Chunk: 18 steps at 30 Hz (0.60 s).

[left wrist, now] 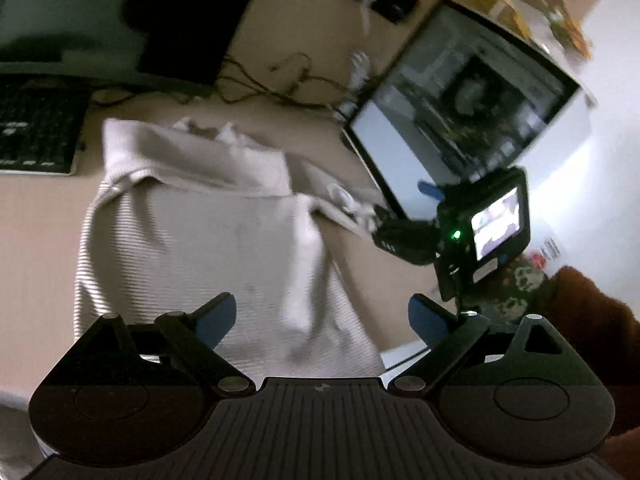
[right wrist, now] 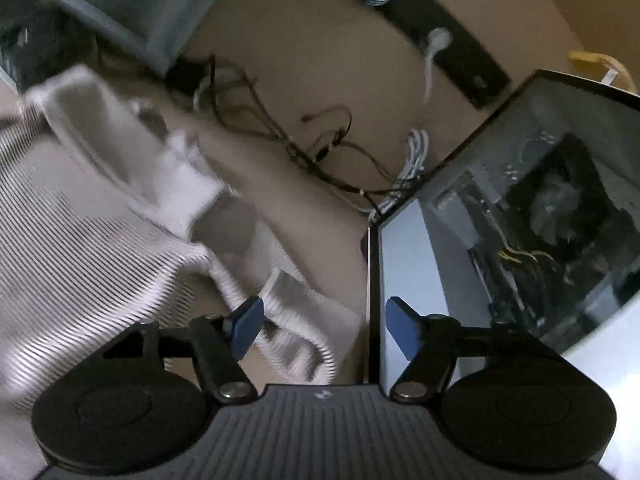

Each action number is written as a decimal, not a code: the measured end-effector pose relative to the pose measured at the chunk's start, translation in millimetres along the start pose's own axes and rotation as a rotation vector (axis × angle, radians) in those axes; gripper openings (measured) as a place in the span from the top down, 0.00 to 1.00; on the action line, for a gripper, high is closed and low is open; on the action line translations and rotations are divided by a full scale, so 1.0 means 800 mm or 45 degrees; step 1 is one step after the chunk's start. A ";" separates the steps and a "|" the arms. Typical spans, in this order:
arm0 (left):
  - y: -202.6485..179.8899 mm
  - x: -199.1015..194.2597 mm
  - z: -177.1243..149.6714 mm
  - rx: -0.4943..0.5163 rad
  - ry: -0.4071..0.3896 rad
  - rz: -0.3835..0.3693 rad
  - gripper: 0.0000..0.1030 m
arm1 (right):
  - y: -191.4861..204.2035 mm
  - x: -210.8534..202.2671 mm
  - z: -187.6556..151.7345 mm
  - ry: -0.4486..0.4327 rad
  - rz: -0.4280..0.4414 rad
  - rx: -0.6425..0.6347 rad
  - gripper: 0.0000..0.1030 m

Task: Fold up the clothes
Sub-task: 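Move the right gripper to the bunched sleeve cuff near the PC case, then grasp the bunched sleeve cuff with the right gripper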

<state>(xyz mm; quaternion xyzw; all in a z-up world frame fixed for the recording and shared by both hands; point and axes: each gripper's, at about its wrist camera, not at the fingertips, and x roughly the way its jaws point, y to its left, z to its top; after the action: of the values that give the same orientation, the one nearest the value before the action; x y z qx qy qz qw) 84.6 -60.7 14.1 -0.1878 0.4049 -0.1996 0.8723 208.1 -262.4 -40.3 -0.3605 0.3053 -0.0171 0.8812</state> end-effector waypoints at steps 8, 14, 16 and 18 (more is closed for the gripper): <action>0.012 -0.015 -0.003 -0.104 -0.063 0.099 0.07 | 0.007 0.071 -0.014 0.064 0.016 -0.150 0.37; 0.009 -0.008 -0.002 -0.130 -0.054 0.140 0.06 | 0.019 0.100 -0.011 0.064 -0.033 -0.291 0.49; 0.006 -0.002 -0.001 -0.129 -0.044 0.149 0.06 | 0.020 0.108 -0.014 0.068 -0.035 -0.309 0.49; 0.005 0.001 -0.001 -0.133 -0.031 0.154 0.06 | 0.019 0.115 -0.018 0.075 -0.036 -0.311 0.50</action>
<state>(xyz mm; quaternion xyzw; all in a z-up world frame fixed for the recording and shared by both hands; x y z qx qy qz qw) 85.6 -57.8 11.1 -0.2107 0.4146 -0.1229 0.8767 271.8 -283.0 -106.7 -0.4686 0.3256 -0.0026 0.8212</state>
